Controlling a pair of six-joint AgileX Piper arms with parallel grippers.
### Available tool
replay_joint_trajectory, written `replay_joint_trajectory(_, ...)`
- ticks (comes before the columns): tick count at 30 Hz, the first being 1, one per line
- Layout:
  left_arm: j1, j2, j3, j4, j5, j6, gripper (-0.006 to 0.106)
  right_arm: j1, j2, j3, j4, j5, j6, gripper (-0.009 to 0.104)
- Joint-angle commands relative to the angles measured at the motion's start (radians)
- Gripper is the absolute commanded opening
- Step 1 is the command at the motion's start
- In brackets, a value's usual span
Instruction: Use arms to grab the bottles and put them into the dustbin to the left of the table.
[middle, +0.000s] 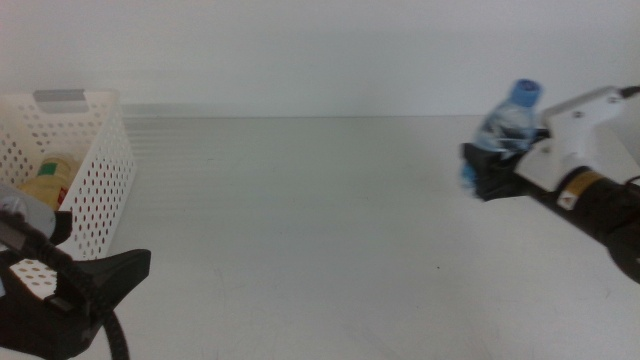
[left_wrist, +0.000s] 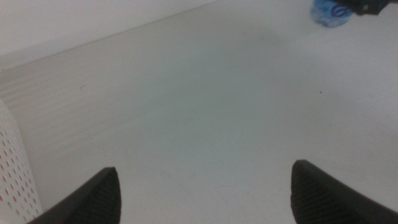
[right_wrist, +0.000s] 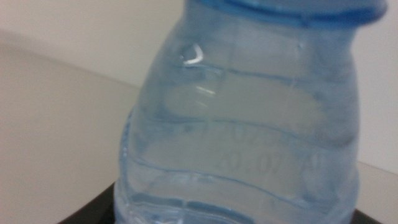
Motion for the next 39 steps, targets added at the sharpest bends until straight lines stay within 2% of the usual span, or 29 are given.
replay_joint_trajectory(1, -0.004, 0.002, -0.023, -0.022, -0.065, -0.008, 0.090, 0.060, -0.051, -0.048, -0.076, -0.118, 0.064, 0.000)
replay_joint_trajectory(5, -0.004, 0.002, -0.023, -0.022, -0.065, -0.008, 0.090, 0.190, -0.024, -0.097, -0.131, -0.110, 0.073, 0.000)
replay_joint_trajectory(12, -0.004, 0.002, -0.023, -0.022, -0.065, -0.008, 0.090, 0.339, 0.115, -0.250, -0.130, -0.094, 0.074, 0.000)
replay_joint_trajectory(20, -0.004, 0.002, -0.023, -0.022, -0.065, -0.008, 0.090, 0.386, 0.258, -0.356, -0.116, -0.100, 0.073, 0.000)
replay_joint_trajectory(28, -0.004, 0.002, -0.023, -0.022, -0.065, -0.008, 0.090, 0.401, 0.295, -0.363, -0.119, -0.100, 0.074, 0.002)
replay_joint_trajectory(30, -0.004, 0.002, -0.023, -0.022, -0.065, -0.008, 0.090, 0.401, 0.295, -0.363, -0.123, -0.100, 0.074, 0.011)
replay_joint_trajectory(31, -0.004, 0.002, -0.023, -0.022, -0.065, -0.008, 0.090, 0.401, 0.295, -0.348, -0.147, -0.097, 0.074, 0.049)
replay_joint_trajectory(33, -0.004, 0.002, -0.023, -0.022, -0.065, -0.008, 0.090, 0.401, 0.294, -0.348, -0.157, -0.097, 0.074, 0.066)
replay_joint_trajectory(36, -0.004, 0.002, -0.023, -0.022, -0.065, -0.008, 0.090, 0.401, 0.282, -0.344, -0.160, -0.094, 0.097, 0.083)
replay_joint_trajectory(39, -0.004, 0.002, -0.023, -0.022, -0.066, -0.008, 0.090, 0.401, 0.256, -0.317, -0.159, -0.091, 0.095, 0.085)
